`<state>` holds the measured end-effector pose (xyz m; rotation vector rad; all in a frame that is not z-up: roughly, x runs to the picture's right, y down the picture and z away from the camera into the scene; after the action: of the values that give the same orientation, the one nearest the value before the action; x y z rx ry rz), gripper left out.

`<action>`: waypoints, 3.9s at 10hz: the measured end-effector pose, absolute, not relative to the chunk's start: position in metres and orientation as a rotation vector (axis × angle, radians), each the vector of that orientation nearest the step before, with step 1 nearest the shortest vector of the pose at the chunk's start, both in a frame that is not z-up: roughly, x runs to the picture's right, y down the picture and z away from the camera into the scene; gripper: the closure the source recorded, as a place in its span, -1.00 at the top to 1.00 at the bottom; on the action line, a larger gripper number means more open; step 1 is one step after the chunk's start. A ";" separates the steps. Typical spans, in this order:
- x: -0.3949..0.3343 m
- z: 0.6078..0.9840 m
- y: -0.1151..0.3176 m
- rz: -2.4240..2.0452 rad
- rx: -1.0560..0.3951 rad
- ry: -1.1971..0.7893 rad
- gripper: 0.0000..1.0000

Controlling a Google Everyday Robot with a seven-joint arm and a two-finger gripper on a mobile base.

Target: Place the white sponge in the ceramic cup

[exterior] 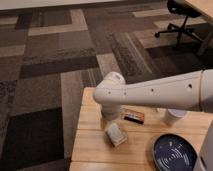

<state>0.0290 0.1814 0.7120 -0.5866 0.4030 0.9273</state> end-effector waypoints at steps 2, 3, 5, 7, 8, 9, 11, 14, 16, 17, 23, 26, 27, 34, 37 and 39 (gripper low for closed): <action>0.021 0.716 0.192 0.981 -0.587 0.393 0.30; 0.015 0.719 0.200 1.005 -0.592 0.386 0.30; 0.023 0.723 0.215 1.065 -0.600 0.399 0.30; 0.031 0.726 0.218 1.092 -0.596 0.408 0.30; 0.032 0.728 0.220 1.103 -0.599 0.407 0.30; 0.034 0.734 0.222 1.108 -0.609 0.403 0.30; 0.031 0.743 0.221 1.094 -0.618 0.387 0.30; 0.031 0.750 0.220 1.078 -0.626 0.376 -0.07; 0.031 0.750 0.218 1.074 -0.626 0.372 -0.67; 0.033 0.748 0.216 1.072 -0.624 0.380 -0.93; 0.058 0.694 0.125 0.994 -0.518 0.396 -0.94; 0.062 0.691 0.120 1.013 -0.521 0.399 -0.94; 0.061 0.691 0.120 1.009 -0.521 0.398 -0.94; 0.156 0.679 0.084 1.127 -0.508 0.401 -0.94; 0.201 0.666 0.060 1.181 -0.467 0.415 -0.94; 0.202 0.665 0.061 1.181 -0.468 0.420 -0.94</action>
<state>0.2023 0.0612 0.6654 -0.4677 0.4196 1.1815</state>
